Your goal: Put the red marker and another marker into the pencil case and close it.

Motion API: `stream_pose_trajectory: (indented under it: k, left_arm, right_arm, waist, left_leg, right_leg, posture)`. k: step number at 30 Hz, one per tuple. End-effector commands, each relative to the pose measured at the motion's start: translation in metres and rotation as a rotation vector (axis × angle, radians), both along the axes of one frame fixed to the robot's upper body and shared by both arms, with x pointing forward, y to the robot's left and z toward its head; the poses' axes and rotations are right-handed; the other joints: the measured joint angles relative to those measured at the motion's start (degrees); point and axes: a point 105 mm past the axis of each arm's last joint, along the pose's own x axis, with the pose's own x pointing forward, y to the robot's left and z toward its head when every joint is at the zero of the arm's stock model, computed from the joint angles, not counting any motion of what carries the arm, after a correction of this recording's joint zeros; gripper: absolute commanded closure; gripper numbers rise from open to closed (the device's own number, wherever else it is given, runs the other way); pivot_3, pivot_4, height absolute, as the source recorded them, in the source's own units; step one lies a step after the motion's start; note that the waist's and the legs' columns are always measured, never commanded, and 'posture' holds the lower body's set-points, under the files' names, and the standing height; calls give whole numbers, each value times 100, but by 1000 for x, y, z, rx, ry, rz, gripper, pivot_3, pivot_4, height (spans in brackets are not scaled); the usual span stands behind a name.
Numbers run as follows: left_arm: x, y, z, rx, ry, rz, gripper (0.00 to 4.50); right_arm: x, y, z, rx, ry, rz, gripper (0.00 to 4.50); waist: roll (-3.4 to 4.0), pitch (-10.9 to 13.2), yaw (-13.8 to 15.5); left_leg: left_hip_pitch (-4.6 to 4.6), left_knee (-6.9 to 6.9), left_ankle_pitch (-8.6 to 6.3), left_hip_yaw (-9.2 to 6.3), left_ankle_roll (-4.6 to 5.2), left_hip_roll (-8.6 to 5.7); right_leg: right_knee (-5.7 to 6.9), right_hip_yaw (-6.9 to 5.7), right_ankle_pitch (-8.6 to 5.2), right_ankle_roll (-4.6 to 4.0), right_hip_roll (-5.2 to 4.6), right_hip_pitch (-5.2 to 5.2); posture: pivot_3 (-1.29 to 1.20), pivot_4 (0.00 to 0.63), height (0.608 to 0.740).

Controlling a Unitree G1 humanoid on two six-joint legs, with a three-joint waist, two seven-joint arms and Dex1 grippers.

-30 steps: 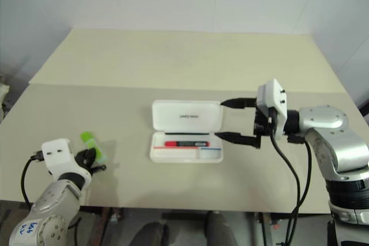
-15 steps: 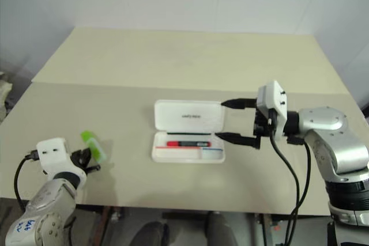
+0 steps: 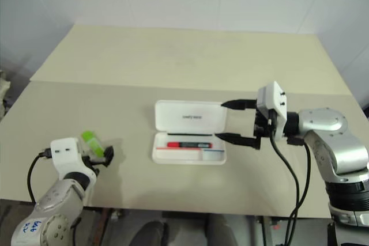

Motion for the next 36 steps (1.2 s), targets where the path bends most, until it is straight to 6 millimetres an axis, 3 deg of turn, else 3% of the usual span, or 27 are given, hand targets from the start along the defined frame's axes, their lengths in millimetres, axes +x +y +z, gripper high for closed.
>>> stream_pose_trajectory:
  k: [1,7,15,18,27,36]
  left_arm:
    - [-1,0,11,49,-1,0,11]
    - [-7,11,-13,134,278,64,11]
    - [-2,6,-8,78,251,45,11]
    - [-3,10,-8,79,252,63,583]
    - [-3,19,-6,102,231,104,3446]
    - [21,25,27,60,-45,135,3494]
  right_arm:
    - [-2,-1,8,19,-30,9,0]
    - [-1,-4,15,13,-33,17,0]
    - [-1,-3,16,16,-43,18,0]
    - [0,-2,17,22,-50,15,0]
    - [4,-1,19,27,-68,14,0]
    - [6,-5,17,25,-66,-1,0]
  waist:
    - [0,0,0]
    - [2,-1,2]
    - [10,-6,-19]
    - [10,-6,-19]
    - [11,-6,-47]
    - [9,-5,0]
  left_leg:
    - [-1,0,0,-2,0,0]
    - [0,2,2,-15,-3,-3]
    - [12,2,9,-20,-14,-1]
    - [11,1,9,-20,-14,-1]
    - [15,0,10,-20,-19,7]
    - [5,0,10,-25,-19,2]
  right_leg:
    - [0,-2,0,0,0,0]
    - [4,-15,-1,-1,0,4]
    - [16,-19,-2,-8,1,13]
    - [15,-19,-2,-8,0,13]
    - [20,-19,-2,-16,9,11]
    - [11,-27,-2,-15,0,9]
  posture:
    - [0,150,740]
    - [0,150,740]
    - [0,150,740]
    - [0,150,740]
    - [0,150,740]
    - [0,150,740]
